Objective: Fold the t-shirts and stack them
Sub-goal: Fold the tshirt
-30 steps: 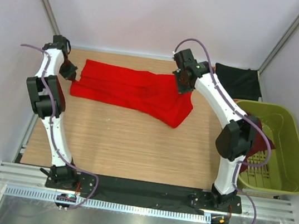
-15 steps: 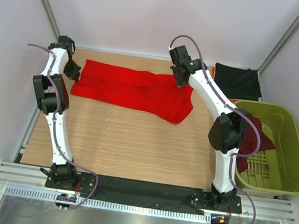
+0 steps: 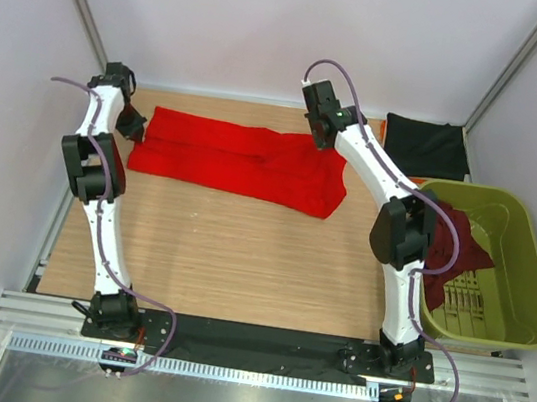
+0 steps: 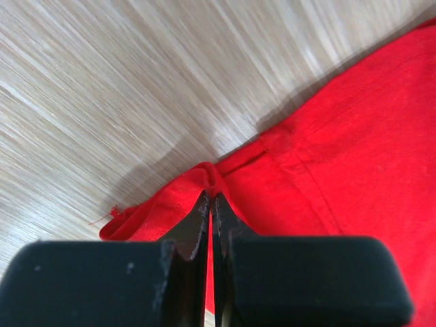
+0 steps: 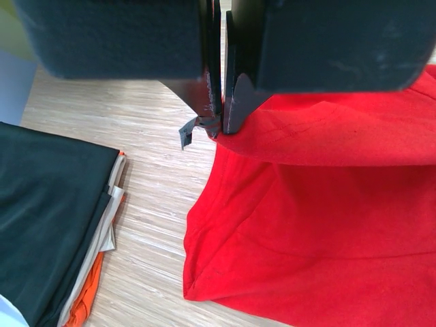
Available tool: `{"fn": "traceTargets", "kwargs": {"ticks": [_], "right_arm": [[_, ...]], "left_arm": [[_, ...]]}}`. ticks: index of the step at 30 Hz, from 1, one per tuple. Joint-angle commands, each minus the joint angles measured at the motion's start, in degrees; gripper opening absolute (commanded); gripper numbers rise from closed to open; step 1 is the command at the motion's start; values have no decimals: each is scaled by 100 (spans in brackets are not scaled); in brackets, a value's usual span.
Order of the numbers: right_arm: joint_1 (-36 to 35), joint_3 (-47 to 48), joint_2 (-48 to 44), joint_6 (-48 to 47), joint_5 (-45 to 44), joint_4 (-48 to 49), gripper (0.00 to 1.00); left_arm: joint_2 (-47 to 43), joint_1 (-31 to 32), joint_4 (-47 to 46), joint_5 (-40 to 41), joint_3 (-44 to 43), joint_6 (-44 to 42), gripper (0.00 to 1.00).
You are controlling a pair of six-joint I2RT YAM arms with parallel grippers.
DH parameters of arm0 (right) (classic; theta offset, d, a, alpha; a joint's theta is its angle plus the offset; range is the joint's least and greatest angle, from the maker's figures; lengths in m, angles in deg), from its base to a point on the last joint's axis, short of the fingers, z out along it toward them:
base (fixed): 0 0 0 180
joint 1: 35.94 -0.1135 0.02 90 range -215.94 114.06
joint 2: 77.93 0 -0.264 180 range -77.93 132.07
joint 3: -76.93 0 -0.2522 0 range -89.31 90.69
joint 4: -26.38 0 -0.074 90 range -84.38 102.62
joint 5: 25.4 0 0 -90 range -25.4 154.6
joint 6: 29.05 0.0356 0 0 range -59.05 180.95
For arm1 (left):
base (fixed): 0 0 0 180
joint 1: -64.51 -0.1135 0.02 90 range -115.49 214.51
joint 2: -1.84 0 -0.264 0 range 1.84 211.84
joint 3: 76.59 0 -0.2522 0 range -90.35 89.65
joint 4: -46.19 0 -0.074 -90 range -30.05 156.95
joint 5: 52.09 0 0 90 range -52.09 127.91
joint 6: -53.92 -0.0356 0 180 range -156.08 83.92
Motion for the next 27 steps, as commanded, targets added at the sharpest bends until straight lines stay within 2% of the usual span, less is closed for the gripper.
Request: {"fn": "traceTargets", "kwargs": {"ticks": [1, 17, 27], "right_arm": [[17, -71, -223, -60, -272, 271, 1], [17, -80, -258, -42, -369, 156, 1], [175, -256, -329, 72, -773, 156, 1]], "left_arm": [[-33, 29, 36, 133, -277, 58, 0], [125, 178, -78, -95, -417, 383, 0], [310, 178, 19, 10, -550, 427, 0]]}}
